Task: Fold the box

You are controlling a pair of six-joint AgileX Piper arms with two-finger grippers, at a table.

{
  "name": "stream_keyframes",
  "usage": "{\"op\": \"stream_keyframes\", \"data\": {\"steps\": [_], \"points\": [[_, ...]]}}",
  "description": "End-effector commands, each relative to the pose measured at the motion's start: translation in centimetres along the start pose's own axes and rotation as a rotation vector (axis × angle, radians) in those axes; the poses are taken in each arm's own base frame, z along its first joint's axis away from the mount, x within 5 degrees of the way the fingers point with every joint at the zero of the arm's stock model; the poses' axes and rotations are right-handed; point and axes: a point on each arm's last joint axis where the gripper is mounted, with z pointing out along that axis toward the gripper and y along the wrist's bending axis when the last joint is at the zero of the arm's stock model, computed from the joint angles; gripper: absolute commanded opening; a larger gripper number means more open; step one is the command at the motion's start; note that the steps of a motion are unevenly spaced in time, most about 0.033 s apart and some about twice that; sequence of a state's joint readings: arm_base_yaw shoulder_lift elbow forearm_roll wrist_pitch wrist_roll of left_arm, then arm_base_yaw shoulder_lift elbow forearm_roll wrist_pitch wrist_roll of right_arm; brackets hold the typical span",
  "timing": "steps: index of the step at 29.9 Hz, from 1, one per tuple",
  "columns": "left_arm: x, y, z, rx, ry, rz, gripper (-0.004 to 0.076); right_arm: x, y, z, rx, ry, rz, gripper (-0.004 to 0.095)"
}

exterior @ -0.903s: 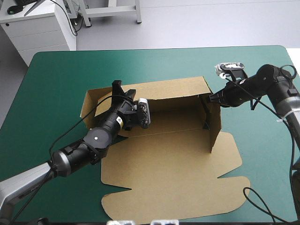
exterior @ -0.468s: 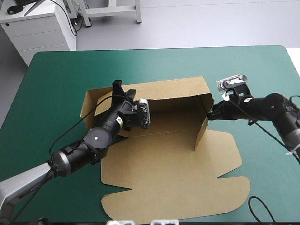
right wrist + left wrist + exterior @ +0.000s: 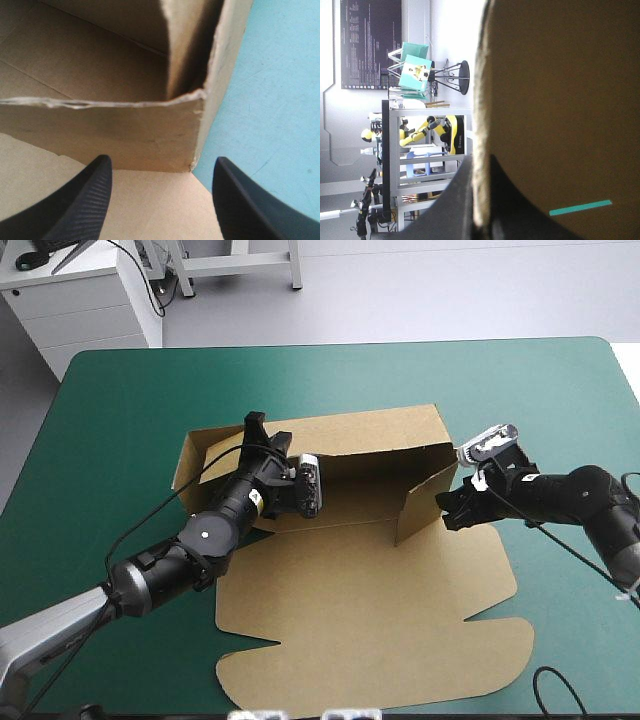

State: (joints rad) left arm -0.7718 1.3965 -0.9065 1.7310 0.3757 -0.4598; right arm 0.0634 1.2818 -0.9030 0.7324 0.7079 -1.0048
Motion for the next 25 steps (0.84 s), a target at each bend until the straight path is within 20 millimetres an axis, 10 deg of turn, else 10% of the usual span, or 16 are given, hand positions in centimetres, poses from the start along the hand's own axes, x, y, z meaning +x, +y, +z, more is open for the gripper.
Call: {"op": "stream_keyframes", "data": {"steps": [1, 25], "points": [[-0.5, 1.9, -1.1, -0.076, -0.047, 0.093, -0.0006, -0.9, 0.3, -1.5, 0.047, -0.134, -0.005, 0.0559], [-1.1, -0.4, -0.9, 0.025, -0.150, 0.194, 0.0013, -1.1, -0.9, 1.9, 0.021, -0.232, -0.031, 0.0707]]}}
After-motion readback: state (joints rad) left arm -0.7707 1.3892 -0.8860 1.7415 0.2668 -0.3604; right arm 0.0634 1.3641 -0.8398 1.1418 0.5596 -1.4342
